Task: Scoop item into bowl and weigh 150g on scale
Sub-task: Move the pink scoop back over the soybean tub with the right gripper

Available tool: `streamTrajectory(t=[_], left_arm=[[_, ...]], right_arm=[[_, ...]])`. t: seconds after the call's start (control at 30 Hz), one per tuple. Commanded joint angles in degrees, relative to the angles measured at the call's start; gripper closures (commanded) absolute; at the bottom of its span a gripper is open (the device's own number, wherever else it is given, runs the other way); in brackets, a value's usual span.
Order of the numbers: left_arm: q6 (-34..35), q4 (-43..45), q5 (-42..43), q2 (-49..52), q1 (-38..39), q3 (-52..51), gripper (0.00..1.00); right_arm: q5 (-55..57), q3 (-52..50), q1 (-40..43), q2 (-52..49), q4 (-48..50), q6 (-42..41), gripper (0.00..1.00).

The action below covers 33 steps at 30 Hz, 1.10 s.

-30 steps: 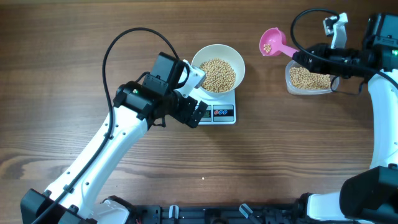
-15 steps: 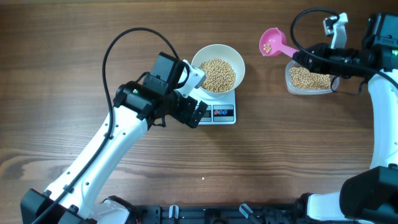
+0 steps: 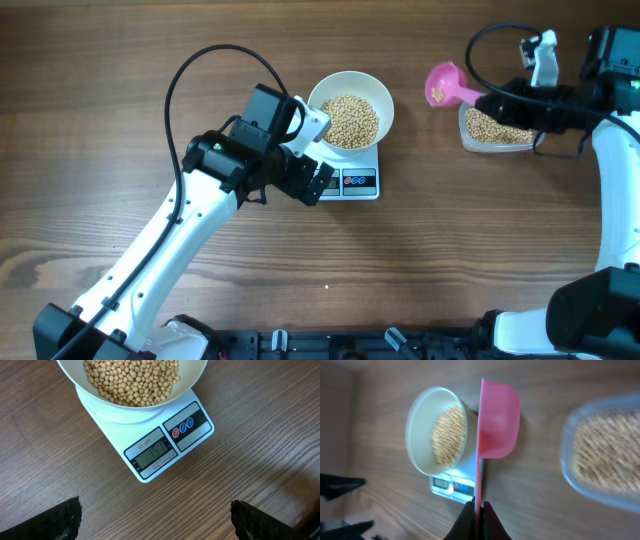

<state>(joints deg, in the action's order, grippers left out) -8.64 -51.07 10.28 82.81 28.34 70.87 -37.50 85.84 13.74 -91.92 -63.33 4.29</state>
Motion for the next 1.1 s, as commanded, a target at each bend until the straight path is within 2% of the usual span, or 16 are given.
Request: streamTrajectory(t=[0.0,0.33,0.7,0.8,1.07], left_arm=[[0.5,0.0,-0.3,-1.2,-0.3,0.8,0.00],[0.5,0.0,-0.3,-1.2,-0.3,0.8,0.00],[0.5,0.0,-0.3,-1.2,-0.3,0.8,0.00],[0.5,0.0,-0.3,-1.2,-0.3,0.8,0.00],[0.5,0.0,-0.3,-1.2,-0.3,0.8,0.00]], right_arm=[[6.5,-0.1,1.9,1.0,-0.5,-0.7,0.96],[16.3,-0.1,5.0,8.0,-1.4,-2.9,0.96],[29.3,-0.1,4.6,8.2,-2.0,-9.4,0.96],[31.5,-0.1,3.0,8.2,-0.5,-9.9,0.96],[47.8,-0.1,-7.9,7.9,-1.9,-7.6,0.96]])
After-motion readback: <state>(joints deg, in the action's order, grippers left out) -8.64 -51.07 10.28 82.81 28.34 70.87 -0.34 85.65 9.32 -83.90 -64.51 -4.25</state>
